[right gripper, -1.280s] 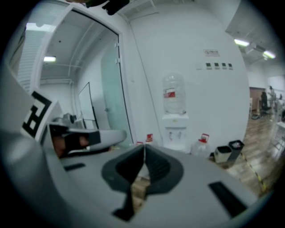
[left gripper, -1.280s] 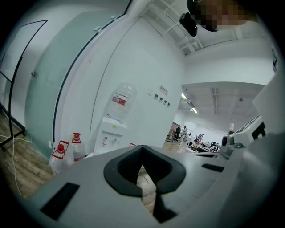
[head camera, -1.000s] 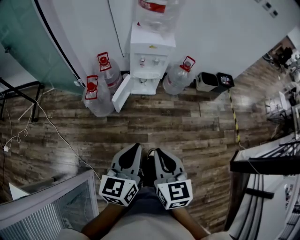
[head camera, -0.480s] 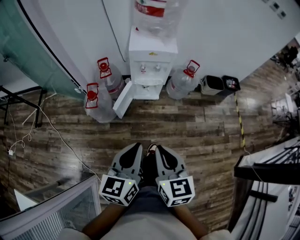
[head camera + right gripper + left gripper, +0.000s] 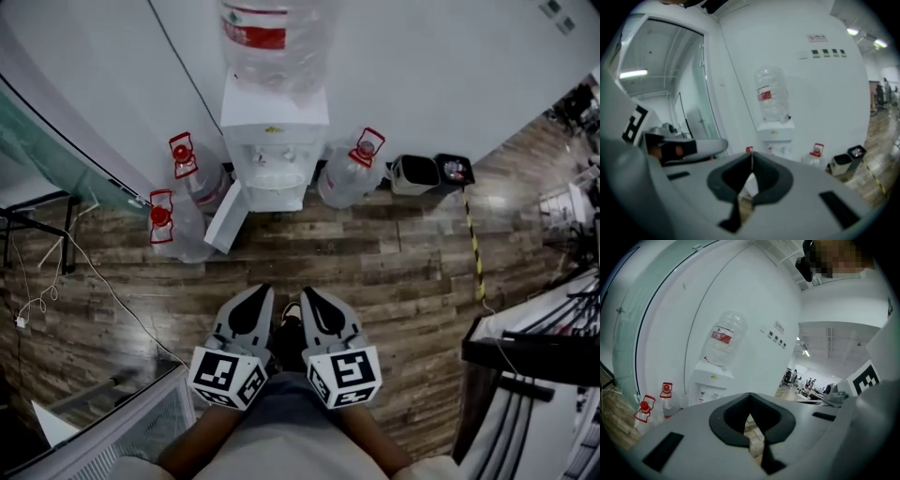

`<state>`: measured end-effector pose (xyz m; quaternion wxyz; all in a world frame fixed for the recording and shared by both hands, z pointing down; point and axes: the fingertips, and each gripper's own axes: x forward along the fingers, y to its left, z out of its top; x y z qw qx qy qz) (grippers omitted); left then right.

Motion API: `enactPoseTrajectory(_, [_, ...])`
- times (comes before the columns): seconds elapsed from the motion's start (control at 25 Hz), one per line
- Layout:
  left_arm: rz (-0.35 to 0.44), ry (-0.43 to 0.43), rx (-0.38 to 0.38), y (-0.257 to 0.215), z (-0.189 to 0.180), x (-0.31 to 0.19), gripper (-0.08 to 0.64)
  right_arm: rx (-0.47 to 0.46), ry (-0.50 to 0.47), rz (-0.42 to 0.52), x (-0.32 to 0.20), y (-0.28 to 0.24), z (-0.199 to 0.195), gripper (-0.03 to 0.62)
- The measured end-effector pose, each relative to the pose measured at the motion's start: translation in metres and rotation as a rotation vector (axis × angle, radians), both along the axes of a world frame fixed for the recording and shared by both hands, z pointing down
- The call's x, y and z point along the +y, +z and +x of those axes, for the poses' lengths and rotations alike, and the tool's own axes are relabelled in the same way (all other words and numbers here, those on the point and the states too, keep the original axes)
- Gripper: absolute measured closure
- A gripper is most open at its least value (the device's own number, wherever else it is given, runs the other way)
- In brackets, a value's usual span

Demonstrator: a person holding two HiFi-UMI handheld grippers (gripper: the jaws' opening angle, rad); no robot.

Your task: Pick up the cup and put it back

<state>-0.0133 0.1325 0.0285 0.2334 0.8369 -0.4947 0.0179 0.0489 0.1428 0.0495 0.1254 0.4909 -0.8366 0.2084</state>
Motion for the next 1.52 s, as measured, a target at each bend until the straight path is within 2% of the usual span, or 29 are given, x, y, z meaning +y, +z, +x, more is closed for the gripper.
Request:
enactPoseTrajectory(0.08, [0.001, 0.0, -0.008, 0.0, 0.008, -0.013, 0.554, -0.021, -0.003, -0.009, -0.012, 0.002, 0.006, 0.569])
enactPoseTrajectory(0.24, [0.01, -0.005, -0.031, 0.002, 0.017, -0.036, 0.554, -0.125, 0.016, -0.028, -0.038, 0.006, 0.013, 0.569])
enactPoseTrajectory(0.48, [0.022, -0.003, -0.051, -0.001, 0.021, -0.058, 0.554, -0.124, 0.01, -0.017, -0.064, 0.006, 0.018, 0.569])
enactPoseTrajectory(0.76, [-0.02, -0.011, -0.031, 0.018, 0.007, -0.099, 0.554, -0.111, -0.015, -0.045, -0.096, 0.02, 0.0, 0.569])
enactPoseTrajectory(0.92, [-0.014, 0.009, -0.019, 0.025, -0.006, -0.136, 0.554, -0.104, -0.015, 0.03, -0.131, 0.015, -0.016, 0.569])
enactPoseTrajectory(1.08, [0.018, 0.039, -0.031, 0.04, -0.022, -0.179, 0.554, -0.059, -0.018, 0.126, -0.172, 0.019, -0.039, 0.569])
enactPoseTrajectory(1.28, [0.053, 0.043, -0.043, 0.082, -0.037, -0.218, 0.554, -0.006, -0.053, 0.156, -0.211, 0.065, -0.064, 0.569])
enactPoseTrajectory(1.52, [0.082, 0.003, -0.014, 0.155, -0.04, -0.234, 0.554, -0.002, -0.065, 0.14, -0.223, 0.143, -0.054, 0.569])
